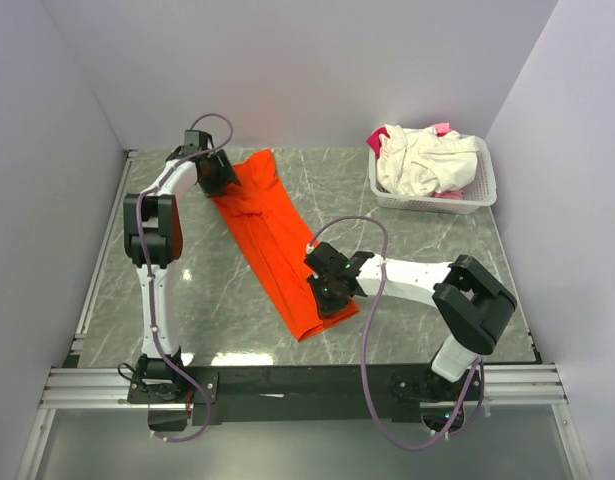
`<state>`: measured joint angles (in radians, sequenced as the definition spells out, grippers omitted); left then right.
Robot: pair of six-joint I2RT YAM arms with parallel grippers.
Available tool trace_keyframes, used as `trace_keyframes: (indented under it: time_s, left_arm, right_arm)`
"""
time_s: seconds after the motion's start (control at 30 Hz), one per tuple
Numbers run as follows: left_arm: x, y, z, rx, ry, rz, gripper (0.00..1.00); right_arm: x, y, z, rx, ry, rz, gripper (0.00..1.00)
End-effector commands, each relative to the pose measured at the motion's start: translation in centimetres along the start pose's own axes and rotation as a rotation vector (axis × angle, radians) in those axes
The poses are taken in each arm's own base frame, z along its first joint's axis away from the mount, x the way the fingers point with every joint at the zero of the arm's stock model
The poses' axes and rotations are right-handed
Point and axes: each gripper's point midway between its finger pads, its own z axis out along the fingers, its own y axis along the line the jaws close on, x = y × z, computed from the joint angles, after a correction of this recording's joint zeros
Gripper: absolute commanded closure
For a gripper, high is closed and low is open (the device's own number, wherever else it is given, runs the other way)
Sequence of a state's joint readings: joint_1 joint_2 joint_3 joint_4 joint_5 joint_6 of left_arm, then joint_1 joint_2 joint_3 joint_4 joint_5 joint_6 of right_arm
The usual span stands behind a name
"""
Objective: Fold and stack the t-shirts
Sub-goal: Fold the tshirt
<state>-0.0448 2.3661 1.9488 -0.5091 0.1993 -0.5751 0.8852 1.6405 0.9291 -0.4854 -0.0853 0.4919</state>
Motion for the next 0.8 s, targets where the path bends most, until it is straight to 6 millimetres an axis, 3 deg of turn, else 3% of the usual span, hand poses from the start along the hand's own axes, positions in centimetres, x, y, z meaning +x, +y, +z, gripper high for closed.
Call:
trace_keyframes:
  time_s: [0.0,0.17,0.37,0.5,0.6,0.7,0.77]
  left_arm:
    - [1.4,0.6,2.9,-0.006,0.027,0.125,0.33]
    - [3.5,-2.6,4.4,0.087,0.064,0.240,0.33]
    - [6.7,-5.8,6.2,0.180,0.114,0.327,0.32]
    - [7.4,-7.3,6.8,0.218,0.121,0.333,0.33]
    - [7.1,-8.8,6.5,0.249,0.105,0.345,0.32]
    - [5.2,-11.1,4.5,0.300,0.052,0.354,0.31]
    - [3.7,-13.0,2.1,0.345,0.008,0.359,0.31]
  right_arm:
    - [1.2,1.5,0.1,-0.036,0.053,0.012,0.75]
    - [2.1,3.1,0.5,-0.064,0.092,-0.002,0.76]
    - [1.2,5.7,0.8,-0.108,0.092,-0.019,0.76]
    - [0.8,6.7,0.8,-0.119,0.089,-0.026,0.75]
    - [0.2,7.2,0.4,-0.123,0.073,-0.031,0.75]
    - [-0.9,7.4,-0.9,-0.112,0.040,-0.042,0.75]
    - [-1.9,7.5,-2.4,-0.099,0.006,-0.046,0.74]
